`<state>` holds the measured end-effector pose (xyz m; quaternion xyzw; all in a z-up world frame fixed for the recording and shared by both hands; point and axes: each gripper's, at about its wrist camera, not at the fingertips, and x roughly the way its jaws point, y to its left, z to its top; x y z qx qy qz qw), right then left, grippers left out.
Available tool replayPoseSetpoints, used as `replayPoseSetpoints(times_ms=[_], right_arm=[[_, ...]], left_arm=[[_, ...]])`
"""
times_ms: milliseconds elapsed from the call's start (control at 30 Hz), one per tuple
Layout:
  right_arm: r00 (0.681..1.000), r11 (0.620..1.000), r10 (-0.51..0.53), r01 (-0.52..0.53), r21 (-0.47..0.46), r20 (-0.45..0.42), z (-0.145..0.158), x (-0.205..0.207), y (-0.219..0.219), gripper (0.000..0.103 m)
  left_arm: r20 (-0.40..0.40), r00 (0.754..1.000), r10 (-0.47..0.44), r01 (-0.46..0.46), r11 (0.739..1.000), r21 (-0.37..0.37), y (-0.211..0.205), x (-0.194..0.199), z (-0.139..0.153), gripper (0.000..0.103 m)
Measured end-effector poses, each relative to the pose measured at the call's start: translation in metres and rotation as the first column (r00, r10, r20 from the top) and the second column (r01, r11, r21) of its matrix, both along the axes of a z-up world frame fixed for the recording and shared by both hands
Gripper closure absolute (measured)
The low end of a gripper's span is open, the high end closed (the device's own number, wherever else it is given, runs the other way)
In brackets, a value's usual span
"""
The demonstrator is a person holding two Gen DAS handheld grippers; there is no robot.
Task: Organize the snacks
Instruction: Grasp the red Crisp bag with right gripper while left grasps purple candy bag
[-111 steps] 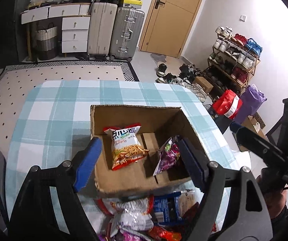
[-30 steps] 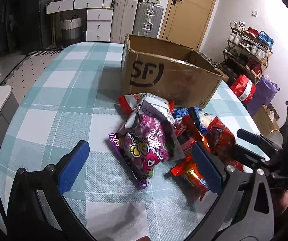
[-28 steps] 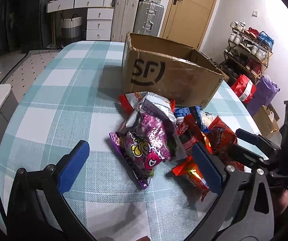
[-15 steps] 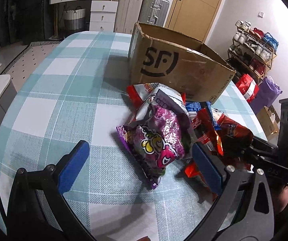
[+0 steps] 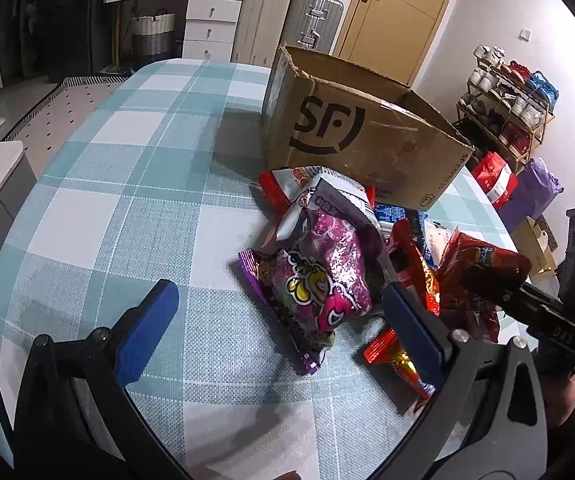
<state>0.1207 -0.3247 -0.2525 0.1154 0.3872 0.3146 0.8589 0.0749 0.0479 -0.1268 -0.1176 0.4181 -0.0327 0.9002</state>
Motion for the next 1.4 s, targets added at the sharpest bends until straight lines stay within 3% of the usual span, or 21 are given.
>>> replayPoseSetpoints(times_ms=[867, 1067, 1133, 1267, 1300, 1400], right_arm=[[1.0, 0.999, -0.01, 0.009, 0.036, 0.021, 0.013, -0.01, -0.014, 0.058], [1.0, 0.999, -0.013, 0.012, 0.038, 0.026, 0.015, -0.011, -0.016, 0.058], [0.999, 0.999, -0.015, 0.013, 0.04, 0.029, 0.015, -0.011, -0.016, 0.058], [0.999, 0.999, -0.019, 0.017, 0.044, 0.026, 0.015, -0.012, -0.018, 0.058], [1.0, 0.999, -0.019, 0.018, 0.044, 0.025, 0.014, -0.012, -0.018, 0.058], [0.999, 0.999, -0.02, 0.019, 0.048, 0.024, 0.015, -0.013, -0.018, 0.058]], left_arm=[[-0.069, 0.998, -0.009, 0.006, 0.999, -0.035, -0.004, 0.025, -0.017, 0.001], [-0.082, 0.997, -0.015, 0.009, 0.997, -0.075, -0.004, 0.034, -0.025, 0.002], [-0.077, 0.997, -0.028, 0.02, 0.995, -0.098, -0.005, 0.036, -0.027, 0.006], [-0.083, 0.993, -0.089, 0.074, 0.983, -0.169, -0.007, 0.037, -0.031, 0.042], [-0.085, 0.992, -0.097, 0.082, 0.984, -0.156, -0.009, 0.038, -0.032, 0.051], [-0.092, 0.989, -0.116, 0.097, 0.977, -0.191, -0.007, 0.04, -0.034, 0.06]])
